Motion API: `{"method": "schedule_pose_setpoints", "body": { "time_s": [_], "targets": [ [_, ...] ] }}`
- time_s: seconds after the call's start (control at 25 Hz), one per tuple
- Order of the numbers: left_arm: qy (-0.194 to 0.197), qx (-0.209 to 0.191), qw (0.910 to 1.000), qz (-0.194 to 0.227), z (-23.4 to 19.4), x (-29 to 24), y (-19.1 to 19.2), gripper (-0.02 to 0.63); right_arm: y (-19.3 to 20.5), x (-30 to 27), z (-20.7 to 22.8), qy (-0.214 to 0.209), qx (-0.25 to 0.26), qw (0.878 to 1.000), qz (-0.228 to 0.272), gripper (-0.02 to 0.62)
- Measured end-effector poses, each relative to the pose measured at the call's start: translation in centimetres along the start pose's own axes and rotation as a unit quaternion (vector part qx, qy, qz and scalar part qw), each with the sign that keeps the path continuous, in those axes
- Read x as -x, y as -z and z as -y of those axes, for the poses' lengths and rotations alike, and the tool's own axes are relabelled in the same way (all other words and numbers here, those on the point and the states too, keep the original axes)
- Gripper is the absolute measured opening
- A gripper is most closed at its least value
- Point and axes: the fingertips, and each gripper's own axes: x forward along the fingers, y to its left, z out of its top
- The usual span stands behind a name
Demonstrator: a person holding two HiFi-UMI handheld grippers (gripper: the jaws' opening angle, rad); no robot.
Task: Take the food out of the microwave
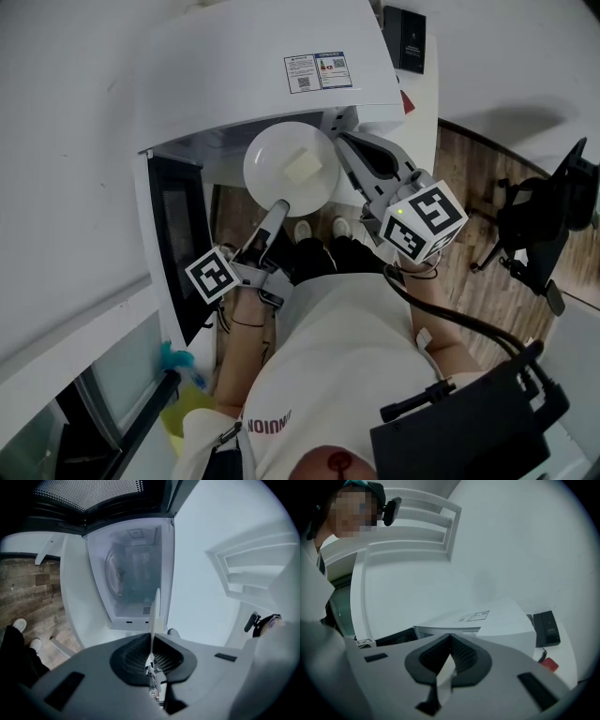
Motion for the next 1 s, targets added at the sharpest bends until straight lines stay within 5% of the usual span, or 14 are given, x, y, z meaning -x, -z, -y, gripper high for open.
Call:
{"method": "schedule_pose_setpoints", "body": {
  "time_s": [1.0],
  "targets": [
    [0.017, -0.014, 0.9997, 0.005, 3.4, 0.7, 0.5, 0.025, -2.6, 1.9, 0.2, 0.023, 0.012, 0.999, 0.035, 0.021]
  ]
}}
